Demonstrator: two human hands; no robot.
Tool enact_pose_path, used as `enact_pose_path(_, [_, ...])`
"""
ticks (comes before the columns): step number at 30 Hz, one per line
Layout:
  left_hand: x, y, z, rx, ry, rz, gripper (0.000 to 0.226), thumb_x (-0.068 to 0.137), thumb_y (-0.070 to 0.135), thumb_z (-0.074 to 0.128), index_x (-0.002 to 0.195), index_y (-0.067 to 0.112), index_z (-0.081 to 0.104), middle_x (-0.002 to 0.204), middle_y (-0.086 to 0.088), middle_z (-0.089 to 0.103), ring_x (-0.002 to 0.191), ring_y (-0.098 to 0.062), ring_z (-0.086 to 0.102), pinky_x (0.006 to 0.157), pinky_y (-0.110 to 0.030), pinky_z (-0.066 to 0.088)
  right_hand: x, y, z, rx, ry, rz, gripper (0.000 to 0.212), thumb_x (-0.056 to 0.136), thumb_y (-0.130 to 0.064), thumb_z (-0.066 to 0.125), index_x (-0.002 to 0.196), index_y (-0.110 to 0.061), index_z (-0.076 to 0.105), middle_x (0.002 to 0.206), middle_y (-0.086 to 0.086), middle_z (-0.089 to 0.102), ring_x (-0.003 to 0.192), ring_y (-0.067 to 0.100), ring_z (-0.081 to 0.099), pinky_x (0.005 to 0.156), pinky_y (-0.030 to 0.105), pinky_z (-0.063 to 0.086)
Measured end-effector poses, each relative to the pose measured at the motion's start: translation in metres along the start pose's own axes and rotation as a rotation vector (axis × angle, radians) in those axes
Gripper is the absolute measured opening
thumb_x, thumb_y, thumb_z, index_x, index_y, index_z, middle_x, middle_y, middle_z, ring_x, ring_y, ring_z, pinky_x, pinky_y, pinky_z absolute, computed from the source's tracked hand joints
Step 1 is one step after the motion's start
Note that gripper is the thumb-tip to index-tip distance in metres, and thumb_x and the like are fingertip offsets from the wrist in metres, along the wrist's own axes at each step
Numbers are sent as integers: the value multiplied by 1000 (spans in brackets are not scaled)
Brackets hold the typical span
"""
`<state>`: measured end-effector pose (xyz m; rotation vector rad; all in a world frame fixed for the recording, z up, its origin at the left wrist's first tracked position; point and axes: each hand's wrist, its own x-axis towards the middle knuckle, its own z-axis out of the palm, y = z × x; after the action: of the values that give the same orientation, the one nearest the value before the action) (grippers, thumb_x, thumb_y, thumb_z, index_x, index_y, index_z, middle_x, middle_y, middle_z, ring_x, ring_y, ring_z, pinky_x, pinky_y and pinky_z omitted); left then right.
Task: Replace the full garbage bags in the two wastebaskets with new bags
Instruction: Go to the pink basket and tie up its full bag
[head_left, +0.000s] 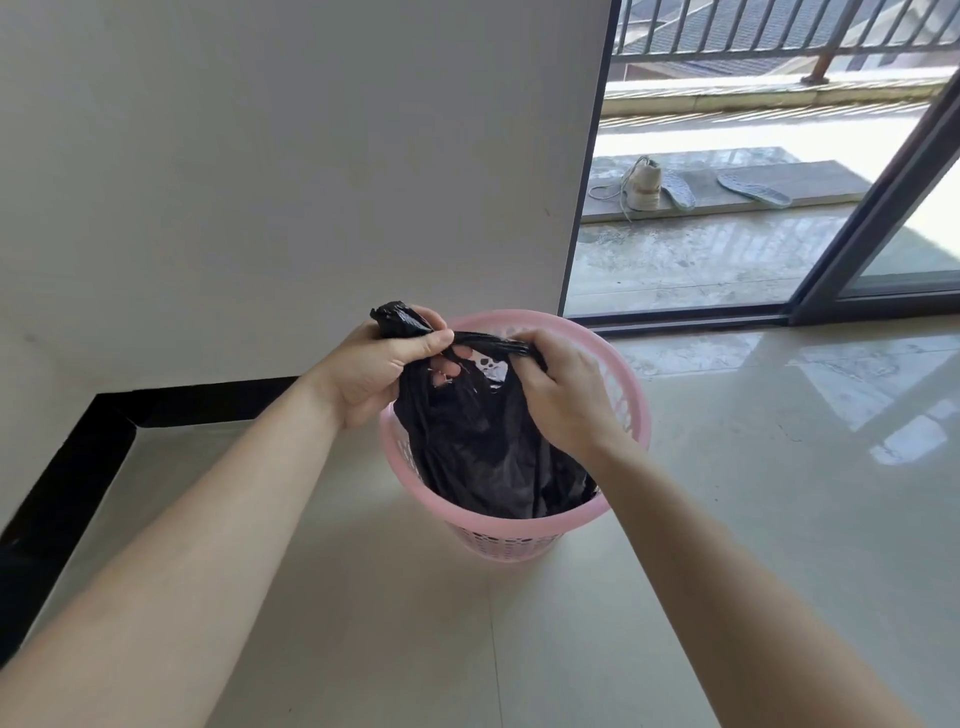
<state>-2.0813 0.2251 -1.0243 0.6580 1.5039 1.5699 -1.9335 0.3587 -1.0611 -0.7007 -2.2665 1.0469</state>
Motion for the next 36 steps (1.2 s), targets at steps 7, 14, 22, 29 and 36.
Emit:
enact_pose_path(7, [12,-12,14,-83,282,134,16,94,-5,55,87,9,60,96,-15,72,92,-27,68,88,-35,55,2,-2,0,64,-244,134,27,97,-21,45,81,1,51,66,-2,48,63,16,44,61,34,32])
enact_pose_path(14, [16,-14,35,-428,334,96,24,96,-9,45,87,11,52,74,-8,61,73,-26,63,73,-35,56,-8,4,8,169,-366,283,26,98,-22,39,81,-6,51,78,11,50,75,19,47,73,37,37])
enact_pose_path(22, [16,-10,36,-485,273,53,24,97,-6,44,83,13,49,77,-8,57,70,-23,57,69,-32,53,-12,10,0,765,-298,370,42,87,-32,63,128,-28,55,118,2,69,113,19,65,104,45,48])
enact_pose_path(29, [13,-7,43,-430,108,41,25,106,22,37,103,7,55,103,-14,69,88,-28,64,74,-36,54,-1,-14,-10,1008,86,309,30,105,-36,43,104,-19,68,100,-4,76,95,8,72,87,29,56])
enact_pose_path(36, [19,19,63,-747,139,152,49,105,47,23,69,18,42,85,-6,71,94,-23,71,89,-42,51,17,-27,-31,1712,314,470,37,109,-31,31,82,-13,47,61,4,58,69,24,69,86,40,56])
